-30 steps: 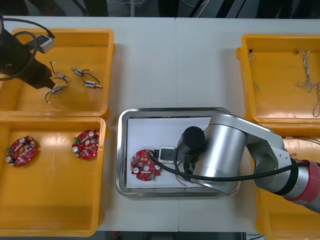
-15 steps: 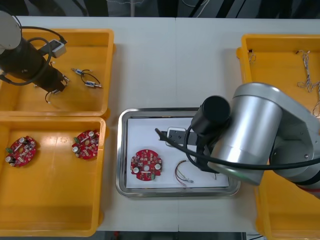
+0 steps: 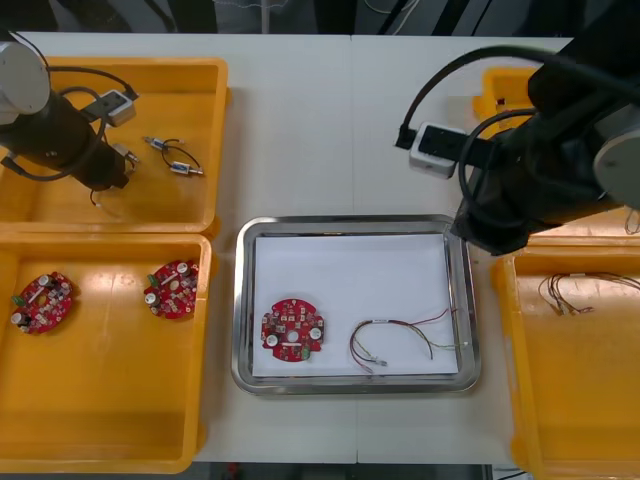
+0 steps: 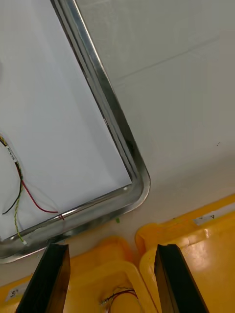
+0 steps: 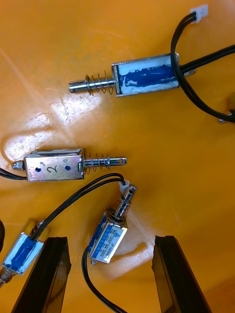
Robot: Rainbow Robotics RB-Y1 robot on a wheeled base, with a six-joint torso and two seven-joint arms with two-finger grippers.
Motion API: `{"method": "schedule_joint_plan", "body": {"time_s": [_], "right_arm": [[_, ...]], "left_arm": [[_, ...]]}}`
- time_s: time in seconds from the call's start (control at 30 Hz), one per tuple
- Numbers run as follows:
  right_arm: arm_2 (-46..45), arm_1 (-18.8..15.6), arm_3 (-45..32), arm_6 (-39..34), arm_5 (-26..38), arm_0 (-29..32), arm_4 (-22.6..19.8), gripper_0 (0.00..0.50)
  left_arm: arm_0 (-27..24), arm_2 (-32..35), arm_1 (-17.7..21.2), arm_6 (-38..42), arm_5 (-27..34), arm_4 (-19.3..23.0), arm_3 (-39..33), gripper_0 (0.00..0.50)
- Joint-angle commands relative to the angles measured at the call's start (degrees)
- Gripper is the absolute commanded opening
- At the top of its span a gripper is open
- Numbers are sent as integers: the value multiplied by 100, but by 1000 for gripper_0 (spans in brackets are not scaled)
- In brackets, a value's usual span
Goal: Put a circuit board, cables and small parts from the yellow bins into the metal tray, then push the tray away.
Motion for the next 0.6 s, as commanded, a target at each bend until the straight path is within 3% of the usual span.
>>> {"method": "schedule_joint_plan", "body": {"time_s": [0.03, 0.3, 0.6], "right_arm": [[-664, -607, 159, -294, 19, -224, -326, 500], [-1314, -1135, 616, -320, 19, -224, -370, 500], [-2088, -1214, 1636, -355, 19, -224, -185, 500]], "left_arm": [[-272, -158, -52, -439, -112, 3, 5, 500], [-272, -255, -87, -439, -288, 64, 189, 500], [-263, -334, -96, -431, -358, 91, 268, 500]]}}
